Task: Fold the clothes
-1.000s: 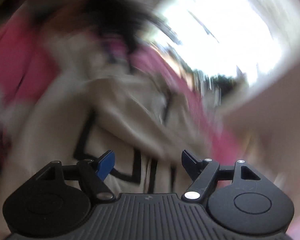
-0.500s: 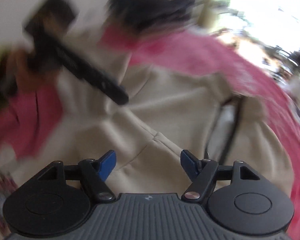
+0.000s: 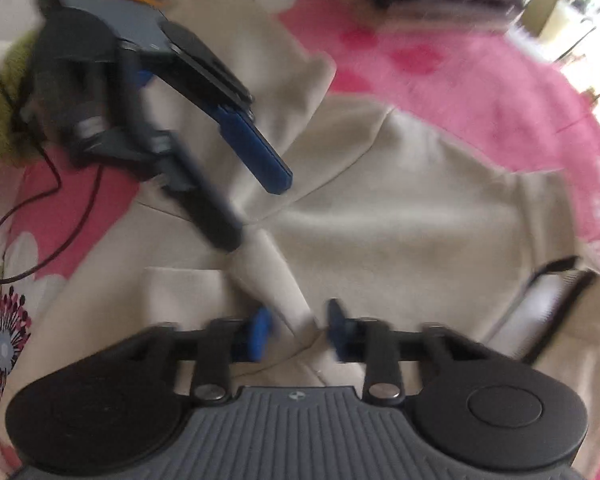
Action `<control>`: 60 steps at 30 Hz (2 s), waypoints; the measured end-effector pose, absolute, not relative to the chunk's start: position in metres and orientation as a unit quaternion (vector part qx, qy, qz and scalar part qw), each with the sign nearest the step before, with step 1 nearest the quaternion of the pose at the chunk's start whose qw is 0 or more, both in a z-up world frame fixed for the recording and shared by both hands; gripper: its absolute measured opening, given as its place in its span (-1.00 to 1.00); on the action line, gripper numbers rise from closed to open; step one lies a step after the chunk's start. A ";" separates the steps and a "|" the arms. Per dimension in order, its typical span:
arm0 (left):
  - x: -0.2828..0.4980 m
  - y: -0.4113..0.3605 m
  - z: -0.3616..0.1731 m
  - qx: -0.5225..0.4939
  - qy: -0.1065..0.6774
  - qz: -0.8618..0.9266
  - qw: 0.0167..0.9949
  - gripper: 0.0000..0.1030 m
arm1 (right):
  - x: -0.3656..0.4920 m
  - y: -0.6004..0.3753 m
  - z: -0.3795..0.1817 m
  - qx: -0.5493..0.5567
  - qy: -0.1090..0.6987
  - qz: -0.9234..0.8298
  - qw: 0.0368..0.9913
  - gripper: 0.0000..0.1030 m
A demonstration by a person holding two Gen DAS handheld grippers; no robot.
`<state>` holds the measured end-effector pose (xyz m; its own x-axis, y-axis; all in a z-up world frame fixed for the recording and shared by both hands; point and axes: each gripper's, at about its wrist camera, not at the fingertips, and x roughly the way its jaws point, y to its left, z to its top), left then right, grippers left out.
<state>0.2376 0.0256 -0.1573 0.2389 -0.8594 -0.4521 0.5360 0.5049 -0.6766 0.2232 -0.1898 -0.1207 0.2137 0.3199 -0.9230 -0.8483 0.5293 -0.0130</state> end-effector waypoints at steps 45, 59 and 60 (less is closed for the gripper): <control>0.206 -0.047 -0.134 -0.222 0.475 -0.504 0.686 -0.82 | 0.009 -0.293 -0.126 0.495 0.363 -0.022 0.789 -0.72; 0.222 -0.030 -0.154 -0.133 0.473 -0.399 0.774 -0.34 | 0.032 -0.315 -0.129 0.374 0.374 -0.049 0.848 -0.40; 0.220 -0.027 -0.149 -0.137 0.452 -0.395 0.788 -0.34 | 0.027 -0.335 -0.121 0.393 0.348 -0.064 0.848 -0.31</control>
<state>0.2203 -0.0267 -0.1487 0.2796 -0.7464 -0.6039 0.4996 0.6502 -0.5724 0.0272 -0.3348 -0.1210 0.7490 0.1653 -0.6416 0.3829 0.6823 0.6228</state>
